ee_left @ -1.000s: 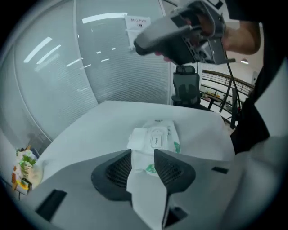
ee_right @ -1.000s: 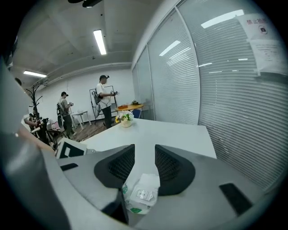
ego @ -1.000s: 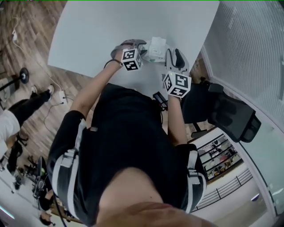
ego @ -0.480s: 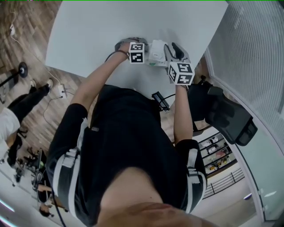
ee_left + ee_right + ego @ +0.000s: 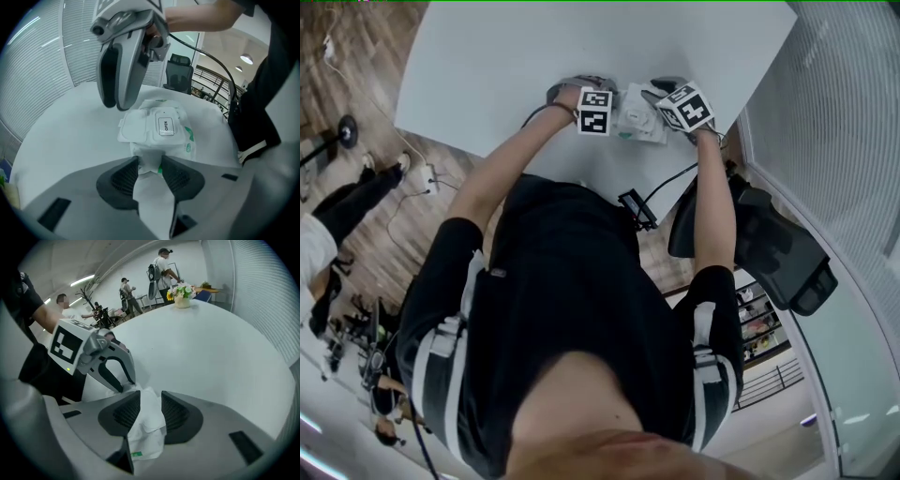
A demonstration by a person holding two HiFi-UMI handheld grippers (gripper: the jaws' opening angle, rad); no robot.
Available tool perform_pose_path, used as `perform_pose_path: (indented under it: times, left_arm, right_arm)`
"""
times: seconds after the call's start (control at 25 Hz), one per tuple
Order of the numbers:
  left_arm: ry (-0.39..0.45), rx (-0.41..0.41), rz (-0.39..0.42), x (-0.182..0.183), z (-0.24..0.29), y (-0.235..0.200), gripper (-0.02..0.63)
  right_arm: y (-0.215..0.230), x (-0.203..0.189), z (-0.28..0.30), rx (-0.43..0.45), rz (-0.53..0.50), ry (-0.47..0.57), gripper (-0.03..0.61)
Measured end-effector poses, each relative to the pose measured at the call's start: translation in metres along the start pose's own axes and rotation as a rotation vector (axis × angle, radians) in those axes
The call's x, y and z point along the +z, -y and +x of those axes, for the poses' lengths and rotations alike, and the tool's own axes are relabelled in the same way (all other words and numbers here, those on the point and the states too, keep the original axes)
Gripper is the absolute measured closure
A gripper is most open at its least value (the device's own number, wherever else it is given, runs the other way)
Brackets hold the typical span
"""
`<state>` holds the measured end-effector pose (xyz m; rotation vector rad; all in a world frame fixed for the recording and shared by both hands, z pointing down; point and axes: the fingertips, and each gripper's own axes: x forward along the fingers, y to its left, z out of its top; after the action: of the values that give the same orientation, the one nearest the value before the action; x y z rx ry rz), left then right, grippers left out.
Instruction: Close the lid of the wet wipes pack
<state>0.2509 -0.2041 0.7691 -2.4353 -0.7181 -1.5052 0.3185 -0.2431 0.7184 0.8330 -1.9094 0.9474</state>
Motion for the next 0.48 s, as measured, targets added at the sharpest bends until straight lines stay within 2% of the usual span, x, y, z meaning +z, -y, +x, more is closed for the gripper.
perform_pose_path:
  times: [0.24,0.48]
  left_arm:
    - [0.004,0.006,0.008,0.001,0.0,-0.002,0.446]
    - [0.003,0.006,0.007,0.003,-0.005,-0.001,0.446]
  right_arm:
    - [0.014,-0.017,0.034,0.072,-0.037,-0.114,0.397]
    - [0.012,-0.02,0.041,0.146,-0.037,-0.15,0.415]
